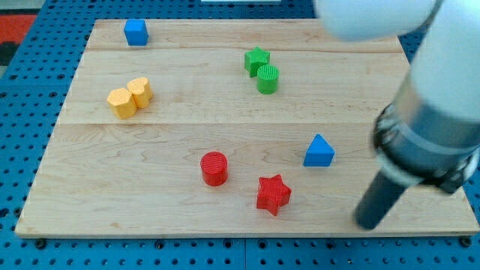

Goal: Move the blue triangle closer to the blue cube

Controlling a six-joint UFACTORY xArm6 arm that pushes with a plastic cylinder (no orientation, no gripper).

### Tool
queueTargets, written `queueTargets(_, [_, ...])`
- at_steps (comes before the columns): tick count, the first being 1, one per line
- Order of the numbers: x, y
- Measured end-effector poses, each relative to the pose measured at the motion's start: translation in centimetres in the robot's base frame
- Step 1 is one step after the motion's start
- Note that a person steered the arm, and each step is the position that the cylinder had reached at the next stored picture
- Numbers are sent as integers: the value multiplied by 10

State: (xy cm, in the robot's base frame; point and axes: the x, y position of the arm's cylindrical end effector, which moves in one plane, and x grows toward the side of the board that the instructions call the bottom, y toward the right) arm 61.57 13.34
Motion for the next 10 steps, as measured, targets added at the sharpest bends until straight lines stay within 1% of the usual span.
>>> queueTargets(1, [-2, -46])
queueTargets(3, [-73, -169])
queueTargets(4, [-78, -161])
queueTargets(5, [-58, -130])
queueTargets(6, [-58, -122])
queueTargets(7, [-56, -33])
queueTargets(8, [-110, -22])
queueTargets(9, [-147, -32])
queueTargets(10, [-123, 43])
